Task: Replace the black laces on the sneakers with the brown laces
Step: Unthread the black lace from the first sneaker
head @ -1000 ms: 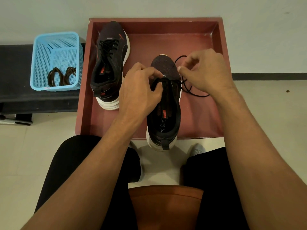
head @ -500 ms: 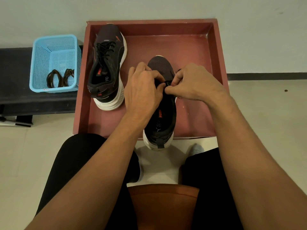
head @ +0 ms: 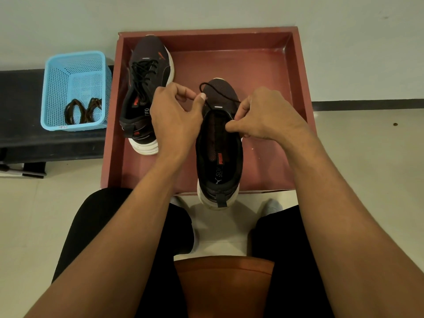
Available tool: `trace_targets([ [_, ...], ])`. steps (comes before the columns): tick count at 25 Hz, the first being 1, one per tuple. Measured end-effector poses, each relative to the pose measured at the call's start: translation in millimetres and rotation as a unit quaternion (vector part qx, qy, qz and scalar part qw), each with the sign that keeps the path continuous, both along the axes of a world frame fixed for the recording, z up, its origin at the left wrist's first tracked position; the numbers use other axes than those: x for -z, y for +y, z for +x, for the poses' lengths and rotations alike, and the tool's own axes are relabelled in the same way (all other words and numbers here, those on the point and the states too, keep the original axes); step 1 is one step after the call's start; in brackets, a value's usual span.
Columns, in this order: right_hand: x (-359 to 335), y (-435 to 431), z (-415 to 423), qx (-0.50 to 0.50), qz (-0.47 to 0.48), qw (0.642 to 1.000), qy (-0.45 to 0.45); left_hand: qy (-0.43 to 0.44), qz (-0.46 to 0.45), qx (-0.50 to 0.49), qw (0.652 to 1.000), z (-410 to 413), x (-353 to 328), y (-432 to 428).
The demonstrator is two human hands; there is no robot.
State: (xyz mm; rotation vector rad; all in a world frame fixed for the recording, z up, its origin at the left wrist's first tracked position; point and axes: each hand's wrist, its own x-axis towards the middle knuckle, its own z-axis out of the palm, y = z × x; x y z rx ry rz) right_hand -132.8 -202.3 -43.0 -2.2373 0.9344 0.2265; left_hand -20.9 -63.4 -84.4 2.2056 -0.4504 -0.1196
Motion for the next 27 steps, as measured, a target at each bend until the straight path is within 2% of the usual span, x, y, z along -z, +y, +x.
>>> trace_targets([
  [2,-0.5,0.6,-0.3,-0.002,-0.003,1.0,-0.001,-0.048,0.03,0.05,0.997,-5.3,-3.0,-1.0],
  [5,-1.6,1.4,-0.3,-0.01,-0.005,1.0,-0.007,-0.116,0.115,0.157,0.974,-11.2,-6.2,-1.0],
  [7,-1.2,2.0,0.2,-0.019,-0.009,1.0,-0.009,-0.149,0.165,0.173,0.96,-15.5,-7.7,0.1],
  [12,1.3,1.3,0.3,-0.031,-0.012,0.999,-0.017,-0.234,0.227,0.158,0.932,-24.6,-11.6,-1.0],
  [16,1.1,2.1,-0.1,-0.033,-0.013,0.999,-0.024,-0.227,0.229,0.151,0.934,-24.8,-10.0,-1.5],
  [19,0.9,1.9,-0.3,-0.026,-0.017,0.999,-0.019,-0.169,0.179,0.142,0.959,-18.6,-8.1,-1.7],
  [22,-0.7,1.1,-1.0,-0.022,-0.009,1.0,-0.014,-0.119,0.142,0.067,0.98,-4.4,-9.3,5.9],
  [25,-0.6,0.4,-1.7,-0.019,-0.001,1.0,-0.011,-0.128,0.165,0.014,0.978,1.7,-5.4,13.2],
  [27,-0.2,0.9,-1.9,-0.018,-0.001,1.0,-0.009,-0.135,0.172,0.035,0.975,-1.8,-3.0,12.9],
])
